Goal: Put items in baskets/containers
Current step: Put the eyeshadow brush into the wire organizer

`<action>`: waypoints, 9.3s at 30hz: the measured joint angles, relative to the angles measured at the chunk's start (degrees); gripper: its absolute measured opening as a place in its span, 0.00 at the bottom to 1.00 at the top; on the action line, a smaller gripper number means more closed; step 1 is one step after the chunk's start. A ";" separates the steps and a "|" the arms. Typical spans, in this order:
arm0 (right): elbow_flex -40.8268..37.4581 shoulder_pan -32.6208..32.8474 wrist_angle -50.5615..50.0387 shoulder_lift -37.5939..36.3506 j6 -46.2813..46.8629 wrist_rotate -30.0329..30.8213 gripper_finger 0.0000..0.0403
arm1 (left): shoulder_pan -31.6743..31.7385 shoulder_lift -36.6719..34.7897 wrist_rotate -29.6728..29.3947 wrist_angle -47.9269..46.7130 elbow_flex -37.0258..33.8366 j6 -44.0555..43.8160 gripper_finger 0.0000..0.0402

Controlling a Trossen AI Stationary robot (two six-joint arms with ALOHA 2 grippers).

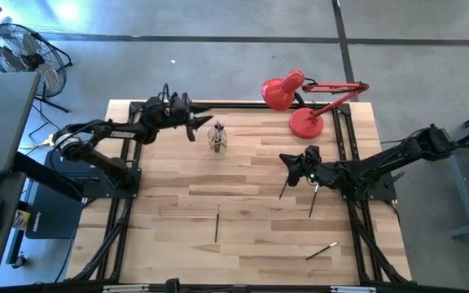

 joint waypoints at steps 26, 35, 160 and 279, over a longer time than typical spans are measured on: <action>0.00 0.02 -3.65 0.02 0.02 -8.87 0.01 | -30.36 -1.40 -34.88 -74.61 35.83 3.46 0.02; 0.00 0.00 -3.44 0.02 0.00 -9.78 0.03 | -37.02 1.79 -38.33 -95.08 39.40 -24.11 0.01; 12.72 -17.44 -75.93 13.51 53.41 -44.60 0.01 | -19.50 -17.44 -19.52 -98.44 11.10 4.14 0.00; 51.73 -26.90 -15.45 41.33 -26.68 -32.60 0.38 | -19.52 -17.42 -18.56 -96.65 11.10 -1.31 0.00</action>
